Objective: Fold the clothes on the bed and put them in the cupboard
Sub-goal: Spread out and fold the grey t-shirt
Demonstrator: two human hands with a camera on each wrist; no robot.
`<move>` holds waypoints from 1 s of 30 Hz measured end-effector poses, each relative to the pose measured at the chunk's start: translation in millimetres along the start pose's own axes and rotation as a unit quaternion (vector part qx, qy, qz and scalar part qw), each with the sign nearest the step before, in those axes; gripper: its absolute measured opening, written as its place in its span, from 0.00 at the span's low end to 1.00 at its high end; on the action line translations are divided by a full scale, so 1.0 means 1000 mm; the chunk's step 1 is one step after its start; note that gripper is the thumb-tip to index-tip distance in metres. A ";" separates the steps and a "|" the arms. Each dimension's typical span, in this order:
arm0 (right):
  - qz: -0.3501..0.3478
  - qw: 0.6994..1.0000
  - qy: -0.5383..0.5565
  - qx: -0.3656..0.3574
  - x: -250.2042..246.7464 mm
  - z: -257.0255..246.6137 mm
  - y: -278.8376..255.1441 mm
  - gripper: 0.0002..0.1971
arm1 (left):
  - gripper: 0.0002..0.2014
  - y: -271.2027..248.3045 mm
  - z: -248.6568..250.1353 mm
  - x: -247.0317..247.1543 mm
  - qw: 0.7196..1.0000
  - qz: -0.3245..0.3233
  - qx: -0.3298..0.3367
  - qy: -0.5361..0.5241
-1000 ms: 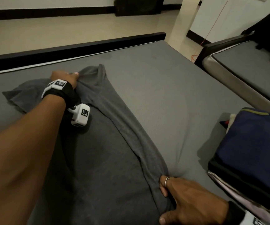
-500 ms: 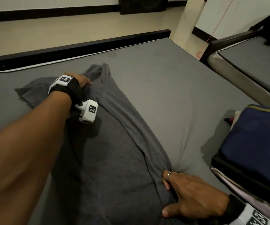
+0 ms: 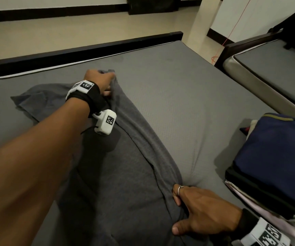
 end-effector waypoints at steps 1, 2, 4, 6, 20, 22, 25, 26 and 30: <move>0.000 1.000 -0.001 -0.003 0.000 0.000 0.000 0.33 | 0.27 -0.006 0.006 0.007 0.998 -0.026 0.000 -0.064; -0.002 1.000 -0.001 -0.005 0.001 0.001 0.001 0.33 | 0.34 -0.009 0.010 0.010 0.994 -0.039 -0.001 -0.101; -0.004 1.000 0.001 -0.007 0.001 0.003 0.001 0.32 | 0.39 -0.014 0.015 0.011 0.995 -0.038 0.014 -0.092; -0.002 1.000 0.001 -0.009 0.002 0.002 0.001 0.32 | 0.34 -0.016 0.013 0.006 0.998 -0.023 0.026 -0.050; -0.014 1.000 0.021 -0.010 0.009 0.006 0.000 0.30 | 0.07 -0.232 0.024 0.016 0.816 -0.043 0.412 0.403; -0.007 1.000 0.021 -0.018 0.011 0.005 -0.002 0.31 | 0.08 -0.278 0.023 0.020 0.779 -0.080 0.411 0.466; 0.007 0.999 0.018 -0.029 0.011 0.002 -0.007 0.32 | 0.17 -0.339 0.007 0.022 0.710 -0.134 0.407 0.559; 0.009 0.999 0.024 -0.032 0.011 0.001 -0.012 0.33 | 0.21 -0.359 -0.006 0.022 0.694 -0.159 0.398 0.579; 0.034 0.998 -0.006 -0.060 0.015 0.005 -0.033 0.35 | 0.32 -0.413 -0.068 0.020 0.650 -0.280 0.300 0.639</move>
Point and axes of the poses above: each hand's wrist, its own y-axis towards the middle knuckle, its own x-axis out of the palm, z = x × y, the point moved 6 cm from there along y, towards the middle knuckle, and after that the axes turned 15 degrees about y, right-handed, at the moved point
